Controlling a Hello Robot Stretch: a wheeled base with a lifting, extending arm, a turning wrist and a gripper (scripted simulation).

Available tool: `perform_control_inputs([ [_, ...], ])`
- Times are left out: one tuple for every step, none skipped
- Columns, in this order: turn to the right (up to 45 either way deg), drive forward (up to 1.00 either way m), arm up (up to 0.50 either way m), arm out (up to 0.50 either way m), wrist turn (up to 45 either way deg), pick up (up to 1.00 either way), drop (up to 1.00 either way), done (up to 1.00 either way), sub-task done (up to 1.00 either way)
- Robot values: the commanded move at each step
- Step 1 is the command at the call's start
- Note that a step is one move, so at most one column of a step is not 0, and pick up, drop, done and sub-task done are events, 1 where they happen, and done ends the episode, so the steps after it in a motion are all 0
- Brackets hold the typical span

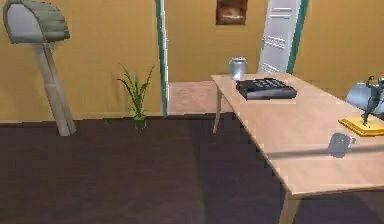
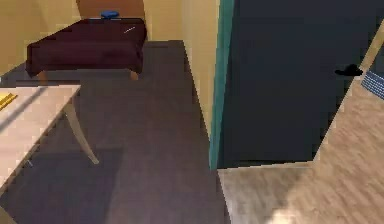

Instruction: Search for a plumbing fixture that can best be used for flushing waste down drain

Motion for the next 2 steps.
perform_control_inputs([
  [0.0,1.0,0.0,0.0,0.0,0.0,0.0,0.0,0.0],
  [0.0,1.0,0.0,0.0,0.0,0.0,0.0,0.0,0.0],
])
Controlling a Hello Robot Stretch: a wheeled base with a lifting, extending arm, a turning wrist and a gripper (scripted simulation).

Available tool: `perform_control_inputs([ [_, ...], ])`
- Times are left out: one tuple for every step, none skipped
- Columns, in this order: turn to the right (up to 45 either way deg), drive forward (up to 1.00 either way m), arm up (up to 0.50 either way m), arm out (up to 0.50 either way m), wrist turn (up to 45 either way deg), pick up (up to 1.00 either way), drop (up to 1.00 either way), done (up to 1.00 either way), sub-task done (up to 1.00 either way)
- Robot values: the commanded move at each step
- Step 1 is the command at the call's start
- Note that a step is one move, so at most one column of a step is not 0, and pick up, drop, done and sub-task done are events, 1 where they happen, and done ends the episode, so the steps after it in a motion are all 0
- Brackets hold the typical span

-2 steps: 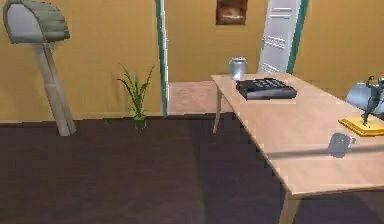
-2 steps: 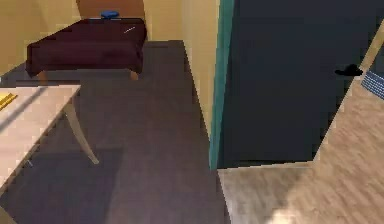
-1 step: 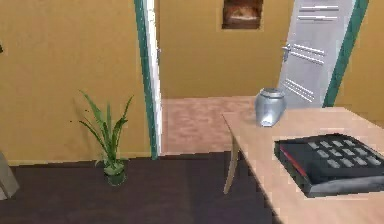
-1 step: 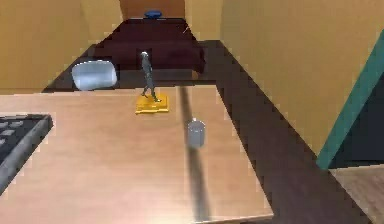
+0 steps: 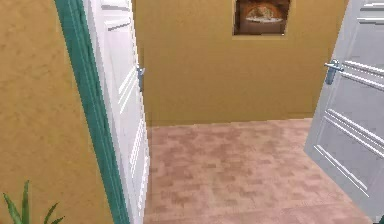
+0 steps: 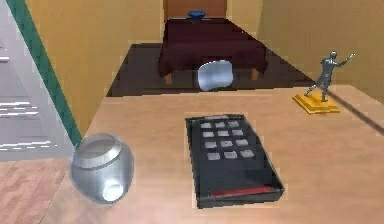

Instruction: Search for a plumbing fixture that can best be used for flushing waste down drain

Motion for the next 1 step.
perform_control_inputs([
  [-3.0,0.0,0.0,0.0,0.0,0.0,0.0,0.0,0.0],
])
